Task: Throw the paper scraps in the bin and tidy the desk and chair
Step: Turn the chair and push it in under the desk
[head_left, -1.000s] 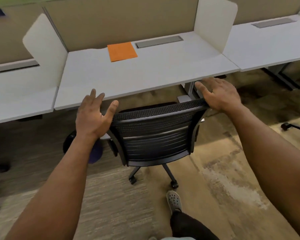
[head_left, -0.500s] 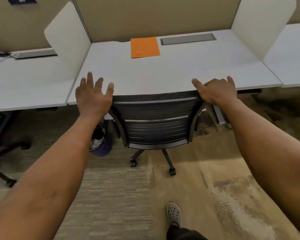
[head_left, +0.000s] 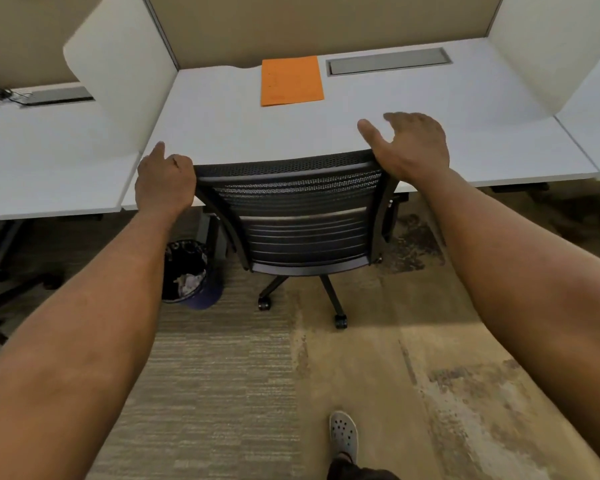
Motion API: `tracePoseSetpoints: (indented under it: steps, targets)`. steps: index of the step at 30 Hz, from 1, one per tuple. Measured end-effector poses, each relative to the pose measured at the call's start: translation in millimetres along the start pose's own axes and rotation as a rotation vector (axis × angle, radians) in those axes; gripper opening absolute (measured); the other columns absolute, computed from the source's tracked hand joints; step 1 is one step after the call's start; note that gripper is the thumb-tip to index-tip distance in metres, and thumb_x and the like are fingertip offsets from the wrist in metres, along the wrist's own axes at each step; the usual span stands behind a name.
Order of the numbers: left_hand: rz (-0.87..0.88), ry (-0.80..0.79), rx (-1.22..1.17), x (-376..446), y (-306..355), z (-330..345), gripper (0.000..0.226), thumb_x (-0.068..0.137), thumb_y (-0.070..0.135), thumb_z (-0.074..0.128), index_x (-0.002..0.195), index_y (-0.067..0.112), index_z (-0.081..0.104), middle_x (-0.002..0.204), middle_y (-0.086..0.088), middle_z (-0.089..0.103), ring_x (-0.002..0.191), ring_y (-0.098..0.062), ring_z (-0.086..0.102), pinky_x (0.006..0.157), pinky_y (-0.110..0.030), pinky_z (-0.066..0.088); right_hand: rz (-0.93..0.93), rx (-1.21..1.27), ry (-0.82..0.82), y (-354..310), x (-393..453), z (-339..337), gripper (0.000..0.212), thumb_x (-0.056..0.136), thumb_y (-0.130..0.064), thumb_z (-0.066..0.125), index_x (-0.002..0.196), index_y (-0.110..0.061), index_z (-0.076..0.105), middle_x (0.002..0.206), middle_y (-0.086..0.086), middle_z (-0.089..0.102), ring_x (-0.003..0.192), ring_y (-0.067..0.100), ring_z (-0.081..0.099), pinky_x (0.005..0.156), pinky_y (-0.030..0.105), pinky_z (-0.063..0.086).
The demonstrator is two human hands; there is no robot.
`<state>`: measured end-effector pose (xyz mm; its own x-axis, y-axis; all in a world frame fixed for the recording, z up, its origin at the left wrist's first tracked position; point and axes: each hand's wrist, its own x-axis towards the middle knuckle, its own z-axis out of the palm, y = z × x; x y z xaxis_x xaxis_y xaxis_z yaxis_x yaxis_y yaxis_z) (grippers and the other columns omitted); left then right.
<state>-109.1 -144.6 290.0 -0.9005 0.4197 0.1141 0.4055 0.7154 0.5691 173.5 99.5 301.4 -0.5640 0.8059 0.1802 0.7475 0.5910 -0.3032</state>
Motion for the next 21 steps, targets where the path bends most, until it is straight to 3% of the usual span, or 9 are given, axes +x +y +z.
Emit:
tracePoseSetpoints:
  steps: [5,8,12,17,21]
  targets:
    - [0.105,0.012,0.087,13.8,10.4,5.3,0.056,0.098,0.034,0.025,0.146,0.007,0.035,0.162,-0.014,0.016,0.149,-0.031,0.013,0.12,-0.046,0.015,0.027,0.051,0.021,-0.4,21.6,4.4,0.094,0.083,-0.08,0.009,0.15,-0.016,0.027,0.157,0.008,0.029,0.147,0.027,0.02,0.12,0.047,0.014]
    - [0.188,-0.01,0.184,27.0,9.3,7.4,0.055,0.097,0.04,0.024,0.147,0.02,0.035,0.164,-0.012,0.003,0.15,-0.031,0.001,0.121,-0.047,0.007,0.041,0.047,0.026,-0.2,33.4,6.4,0.092,0.083,-0.079,0.008,0.152,-0.02,0.018,0.16,0.007,0.023,0.149,0.026,0.014,0.12,0.048,0.011]
    - [0.208,-0.02,0.172,42.2,11.3,11.5,0.06,0.098,0.051,0.025,0.152,0.024,0.022,0.164,-0.01,-0.006,0.15,-0.033,-0.006,0.121,-0.048,0.004,0.04,0.045,0.022,-0.9,47.7,9.1,0.086,0.085,-0.077,0.009,0.153,-0.025,0.011,0.162,0.005,0.014,0.15,0.025,0.007,0.121,0.047,0.006]
    - [0.245,-0.103,0.203,64.6,6.5,8.6,0.072,0.095,0.062,0.028,0.153,0.021,0.018,0.163,-0.01,-0.012,0.149,-0.033,-0.01,0.12,-0.049,0.002,0.036,0.023,0.076,-7.5,53.1,10.5,0.077,0.087,-0.076,0.014,0.152,-0.037,0.0,0.164,0.002,0.002,0.15,0.023,-0.002,0.12,0.047,-0.001]
    - [0.234,-0.161,0.245,71.1,7.8,3.5,0.078,0.092,0.07,0.019,0.155,0.027,0.006,0.163,-0.007,-0.017,0.149,-0.031,-0.013,0.12,-0.048,-0.001,0.085,-0.067,0.065,-13.6,50.5,4.8,0.078,0.086,-0.078,0.011,0.153,-0.038,0.003,0.163,0.002,0.006,0.15,0.023,0.0,0.118,0.048,-0.005]
